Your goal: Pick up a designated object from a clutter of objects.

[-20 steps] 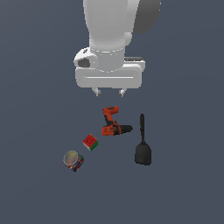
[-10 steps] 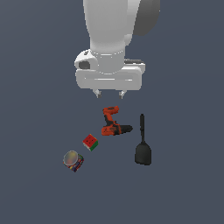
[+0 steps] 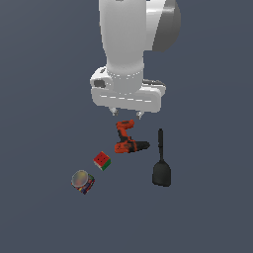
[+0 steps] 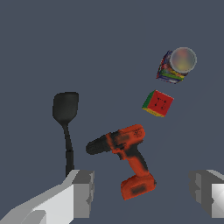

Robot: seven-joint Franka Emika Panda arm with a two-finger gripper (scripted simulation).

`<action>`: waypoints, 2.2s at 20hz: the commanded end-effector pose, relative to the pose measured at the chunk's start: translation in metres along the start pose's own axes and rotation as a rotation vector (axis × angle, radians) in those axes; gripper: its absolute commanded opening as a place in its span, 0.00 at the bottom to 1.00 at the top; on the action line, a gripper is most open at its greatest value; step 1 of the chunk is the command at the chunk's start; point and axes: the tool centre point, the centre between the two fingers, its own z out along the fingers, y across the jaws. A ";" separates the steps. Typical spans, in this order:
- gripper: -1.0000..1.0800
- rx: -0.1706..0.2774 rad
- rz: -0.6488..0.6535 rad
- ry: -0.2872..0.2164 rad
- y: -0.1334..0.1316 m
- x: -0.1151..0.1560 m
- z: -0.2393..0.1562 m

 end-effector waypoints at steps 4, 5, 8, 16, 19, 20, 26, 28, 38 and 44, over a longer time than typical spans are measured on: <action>0.81 0.005 0.124 -0.011 -0.008 0.001 0.025; 0.81 0.006 0.148 -0.013 -0.009 0.001 0.029; 0.81 0.007 0.222 -0.019 -0.014 0.000 0.044; 0.81 0.008 0.420 -0.036 -0.024 -0.003 0.082; 0.81 0.007 0.495 -0.042 -0.028 -0.005 0.096; 0.81 0.006 0.520 -0.044 -0.029 -0.006 0.101; 0.81 0.001 0.670 -0.056 -0.036 -0.011 0.130; 0.81 -0.002 0.720 -0.060 -0.038 -0.013 0.139; 0.81 -0.020 0.972 -0.075 -0.046 -0.026 0.185; 0.81 -0.033 1.119 -0.081 -0.049 -0.036 0.211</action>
